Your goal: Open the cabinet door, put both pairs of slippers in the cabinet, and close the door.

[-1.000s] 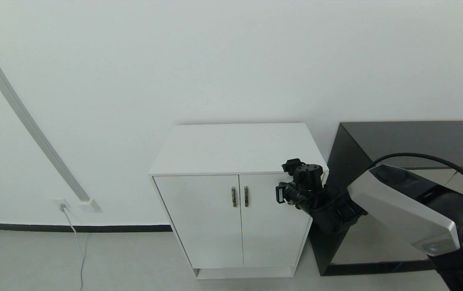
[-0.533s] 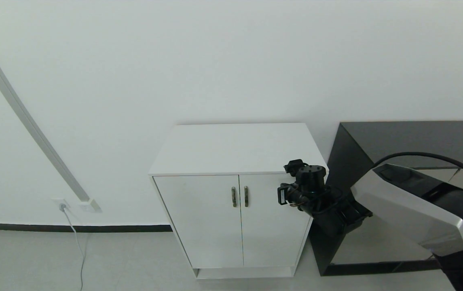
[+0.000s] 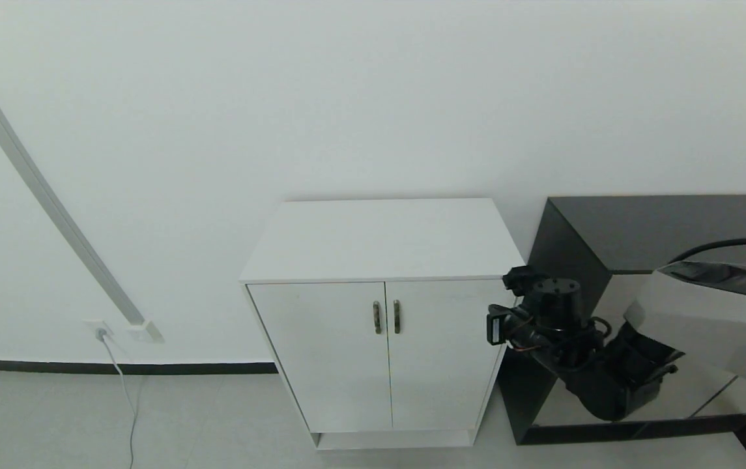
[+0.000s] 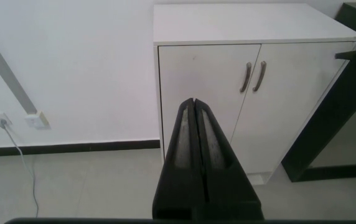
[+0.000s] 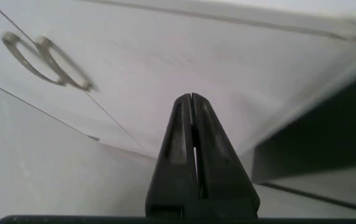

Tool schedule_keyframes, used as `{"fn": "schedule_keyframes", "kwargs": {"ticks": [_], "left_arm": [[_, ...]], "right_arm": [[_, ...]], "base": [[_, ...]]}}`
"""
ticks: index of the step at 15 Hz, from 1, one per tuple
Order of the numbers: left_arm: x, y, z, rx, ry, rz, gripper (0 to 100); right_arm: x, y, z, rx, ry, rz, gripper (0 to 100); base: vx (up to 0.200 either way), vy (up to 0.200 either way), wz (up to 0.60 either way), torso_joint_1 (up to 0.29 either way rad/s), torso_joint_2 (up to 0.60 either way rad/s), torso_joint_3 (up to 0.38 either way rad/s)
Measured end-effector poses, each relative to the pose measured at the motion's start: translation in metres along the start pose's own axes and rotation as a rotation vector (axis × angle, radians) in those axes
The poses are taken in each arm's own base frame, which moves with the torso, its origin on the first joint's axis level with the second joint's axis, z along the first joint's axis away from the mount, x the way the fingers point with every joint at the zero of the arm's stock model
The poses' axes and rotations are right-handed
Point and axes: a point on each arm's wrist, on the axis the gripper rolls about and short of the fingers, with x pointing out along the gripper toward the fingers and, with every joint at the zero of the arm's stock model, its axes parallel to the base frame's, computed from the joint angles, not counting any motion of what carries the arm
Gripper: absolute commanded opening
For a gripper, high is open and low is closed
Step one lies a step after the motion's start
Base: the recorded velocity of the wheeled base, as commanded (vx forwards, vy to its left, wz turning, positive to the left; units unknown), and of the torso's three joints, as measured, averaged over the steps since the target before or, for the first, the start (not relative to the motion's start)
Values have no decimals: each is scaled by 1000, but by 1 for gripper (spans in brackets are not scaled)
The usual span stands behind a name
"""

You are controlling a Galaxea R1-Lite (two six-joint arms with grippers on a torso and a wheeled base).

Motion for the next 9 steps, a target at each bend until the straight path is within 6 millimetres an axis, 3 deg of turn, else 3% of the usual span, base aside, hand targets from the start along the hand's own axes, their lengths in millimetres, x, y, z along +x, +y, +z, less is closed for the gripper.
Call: {"fn": "schedule_keyframes", "kwargs": {"ticks": [4,6,9], "left_arm": [[0,0,0,0,0,0,0],[0,0,0,0,0,0,0],[0,0,0,0,0,0,0]], "right_arm": [[-58,-44,-14,32,-57,-93,0],[-89,-68,-27,47,-22,-162,0],[-134,-97,-30,85,21,-274,0]], "base": [[0,0,0,0,0,0],[0,0,0,0,0,0],[0,0,0,0,0,0]]}}
